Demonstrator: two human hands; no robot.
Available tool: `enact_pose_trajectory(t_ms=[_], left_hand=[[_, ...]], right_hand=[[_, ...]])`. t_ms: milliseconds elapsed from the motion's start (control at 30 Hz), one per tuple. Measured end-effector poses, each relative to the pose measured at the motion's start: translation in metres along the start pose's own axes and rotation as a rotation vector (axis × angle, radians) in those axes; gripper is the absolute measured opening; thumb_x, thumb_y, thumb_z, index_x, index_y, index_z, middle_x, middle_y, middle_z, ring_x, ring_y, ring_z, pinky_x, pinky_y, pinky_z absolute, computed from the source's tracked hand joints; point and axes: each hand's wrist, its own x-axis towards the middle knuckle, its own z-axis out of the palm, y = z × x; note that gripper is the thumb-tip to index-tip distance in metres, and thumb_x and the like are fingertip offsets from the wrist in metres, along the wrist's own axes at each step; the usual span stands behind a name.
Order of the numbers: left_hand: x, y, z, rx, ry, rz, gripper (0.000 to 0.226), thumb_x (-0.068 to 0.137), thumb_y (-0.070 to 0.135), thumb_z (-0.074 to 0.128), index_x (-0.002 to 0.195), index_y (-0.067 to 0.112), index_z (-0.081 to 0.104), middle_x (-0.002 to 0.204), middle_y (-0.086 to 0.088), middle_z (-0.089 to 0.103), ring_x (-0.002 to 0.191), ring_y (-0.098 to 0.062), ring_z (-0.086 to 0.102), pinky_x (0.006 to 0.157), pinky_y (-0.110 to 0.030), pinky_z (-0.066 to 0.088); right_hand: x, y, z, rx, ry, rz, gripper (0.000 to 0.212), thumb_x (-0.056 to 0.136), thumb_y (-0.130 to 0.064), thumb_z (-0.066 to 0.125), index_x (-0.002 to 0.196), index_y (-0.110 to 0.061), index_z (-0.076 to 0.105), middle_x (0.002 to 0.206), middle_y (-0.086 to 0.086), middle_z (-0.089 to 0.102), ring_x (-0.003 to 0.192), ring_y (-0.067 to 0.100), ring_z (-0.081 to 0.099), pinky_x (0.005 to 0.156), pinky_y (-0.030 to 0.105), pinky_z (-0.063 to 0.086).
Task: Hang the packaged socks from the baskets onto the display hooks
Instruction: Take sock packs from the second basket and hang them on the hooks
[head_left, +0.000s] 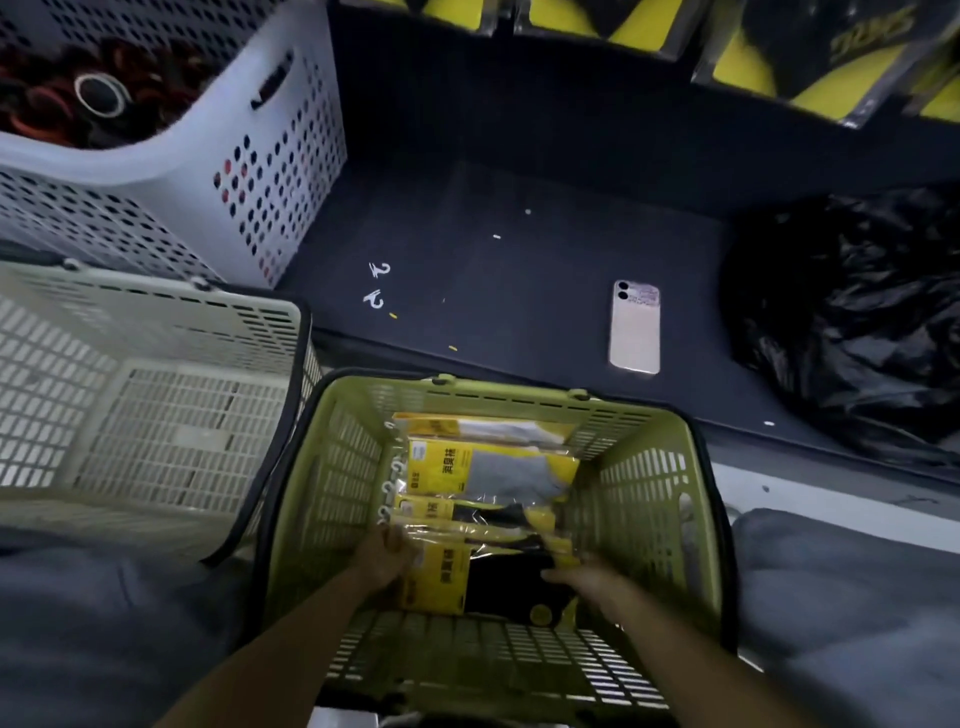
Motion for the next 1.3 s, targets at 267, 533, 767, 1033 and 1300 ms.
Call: enact_pose_trajectory(t_ms=[267, 533, 767, 1033, 1300], left_hand=[[-0.007, 0.007, 0.001, -0.017, -0.027, -0.004, 0.03, 0.087, 0.004, 0.064, 0.116, 0.0, 0.057, 0.114, -0.016, 0.062, 0.109, -0.029, 0.057, 0.078, -0.027, 0.05], [-0.034, 0.058, -0.04, 0.26, -0.193, 0.059, 0.035, 0.091, 0.039, 0.058, 0.118, 0.018, 0.058, 0.119, -0.005, 0.062, 0.106, -0.022, 0.057, 0.098, -0.037, 0.044], [-0.105, 0.162, -0.076, -0.043, 0.1, 0.462, 0.072, 0.063, 0.067, 0.065, 0.116, 0.019, 0.059, 0.112, 0.0, 0.068, 0.091, -0.014, 0.065, 0.079, -0.031, 0.053], [-0.2, 0.254, -0.047, -0.741, -0.098, 0.845, 0.1, 0.062, 0.039, 0.073, 0.147, 0.025, 0.021, 0.127, -0.002, 0.057, 0.108, -0.021, 0.064, 0.086, -0.035, 0.056], [-0.231, 0.293, -0.011, -0.677, -0.008, 1.043, 0.019, 0.089, 0.027, 0.063, 0.107, 0.026, 0.06, 0.102, 0.009, 0.072, 0.093, -0.007, 0.068, 0.071, -0.022, 0.056]], right_hand=[[-0.017, -0.024, -0.001, 0.06, -0.037, -0.065, 0.059, 0.082, -0.026, 0.073, 0.134, -0.013, 0.05, 0.135, 0.012, 0.054, 0.118, 0.023, 0.05, 0.084, 0.026, 0.04], [-0.062, -0.08, -0.031, 0.139, -0.036, -0.38, 0.033, 0.082, -0.037, 0.071, 0.11, -0.024, 0.062, 0.118, 0.008, 0.068, 0.104, 0.019, 0.065, 0.092, 0.033, 0.05], [-0.161, -0.138, -0.093, 0.445, 0.134, -0.712, 0.016, 0.082, -0.031, 0.071, 0.09, -0.018, 0.073, 0.089, 0.0, 0.077, 0.081, 0.015, 0.072, 0.078, 0.03, 0.055], [-0.256, -0.17, -0.132, 0.982, 0.159, -0.927, 0.028, 0.091, -0.036, 0.06, 0.107, -0.015, 0.069, 0.096, 0.004, 0.075, 0.079, 0.016, 0.073, 0.057, 0.026, 0.058], [-0.27, -0.169, -0.132, 0.82, 0.161, -1.01, 0.039, 0.088, -0.025, 0.064, 0.124, -0.011, 0.061, 0.114, 0.005, 0.07, 0.098, 0.016, 0.069, 0.078, 0.025, 0.054]])
